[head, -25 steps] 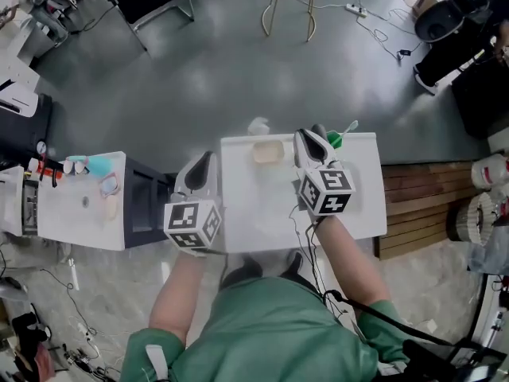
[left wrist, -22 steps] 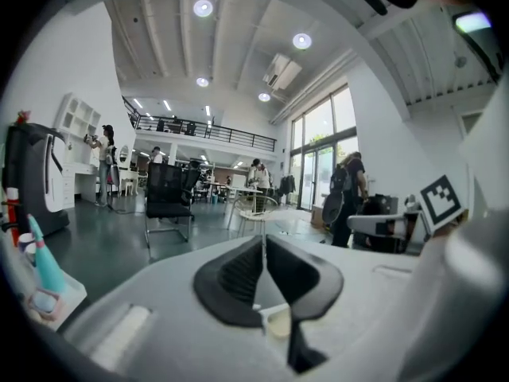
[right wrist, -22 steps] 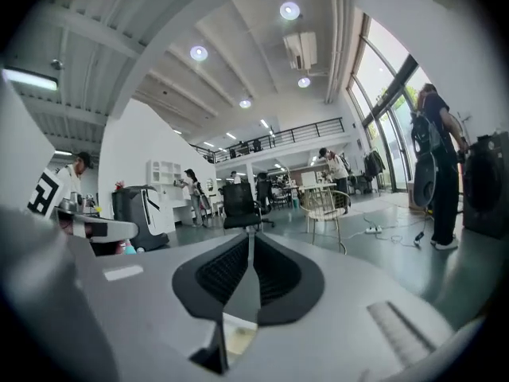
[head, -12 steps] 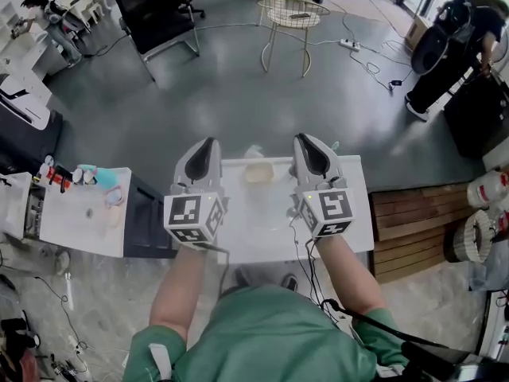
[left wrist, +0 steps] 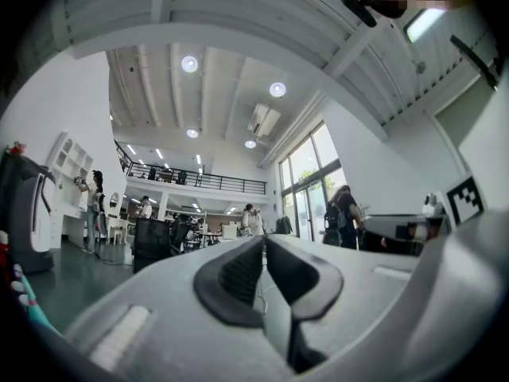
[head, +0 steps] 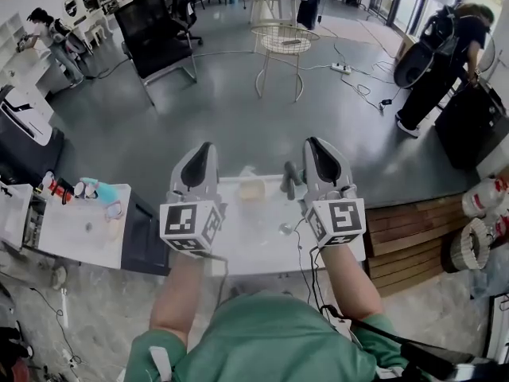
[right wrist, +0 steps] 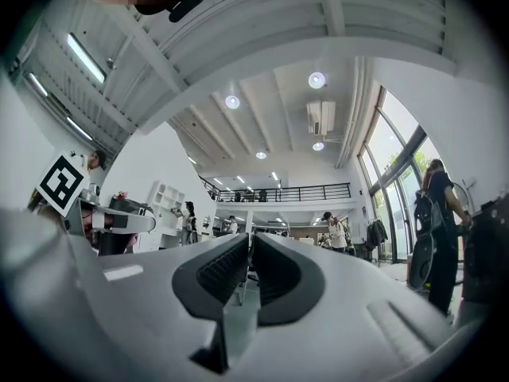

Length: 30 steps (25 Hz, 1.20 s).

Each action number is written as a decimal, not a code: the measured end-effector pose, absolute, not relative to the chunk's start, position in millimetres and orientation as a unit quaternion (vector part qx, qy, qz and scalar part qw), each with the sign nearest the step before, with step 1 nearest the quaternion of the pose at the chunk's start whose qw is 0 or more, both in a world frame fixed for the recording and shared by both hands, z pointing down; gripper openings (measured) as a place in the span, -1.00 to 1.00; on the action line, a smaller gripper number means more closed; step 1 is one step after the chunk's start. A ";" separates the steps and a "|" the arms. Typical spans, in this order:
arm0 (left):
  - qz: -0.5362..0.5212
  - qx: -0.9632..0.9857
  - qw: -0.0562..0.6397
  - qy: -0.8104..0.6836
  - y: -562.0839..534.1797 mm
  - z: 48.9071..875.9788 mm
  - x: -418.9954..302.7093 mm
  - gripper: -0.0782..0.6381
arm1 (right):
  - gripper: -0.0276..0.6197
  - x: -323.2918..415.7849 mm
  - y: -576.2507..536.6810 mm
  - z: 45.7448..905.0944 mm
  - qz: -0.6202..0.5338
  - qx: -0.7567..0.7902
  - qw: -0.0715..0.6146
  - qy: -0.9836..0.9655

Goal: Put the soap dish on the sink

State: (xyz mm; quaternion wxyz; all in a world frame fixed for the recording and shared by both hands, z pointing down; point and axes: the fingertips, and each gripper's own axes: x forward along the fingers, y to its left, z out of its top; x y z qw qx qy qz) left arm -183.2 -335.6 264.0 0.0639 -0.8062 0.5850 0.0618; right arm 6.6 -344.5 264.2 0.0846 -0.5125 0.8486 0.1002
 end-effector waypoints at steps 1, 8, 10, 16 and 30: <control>0.064 -0.808 0.066 0.582 -332.9 262.3 -179.0 -0.75 | -0.85 8.3 -340.9 261.6 0.106 -0.512 0.085 0.848; 0.063 -0.811 0.063 0.578 -328.2 262.2 -163.1 -0.75 | -0.85 19.9 -333.2 257.7 0.109 -0.510 0.088 0.849; 0.063 -0.811 0.063 0.579 -329.2 263.4 -164.2 -0.75 | -0.85 20.1 -333.6 257.9 0.112 -0.509 0.089 0.849; 0.063 -0.810 0.060 0.580 -331.5 268.4 -163.7 -0.75 | -0.85 19.1 -332.7 259.7 0.120 -0.505 0.091 0.850; 0.061 -0.811 0.061 0.579 -331.4 263.0 -155.8 -0.75 | -0.85 28.9 -331.9 253.9 0.113 -0.508 0.100 0.848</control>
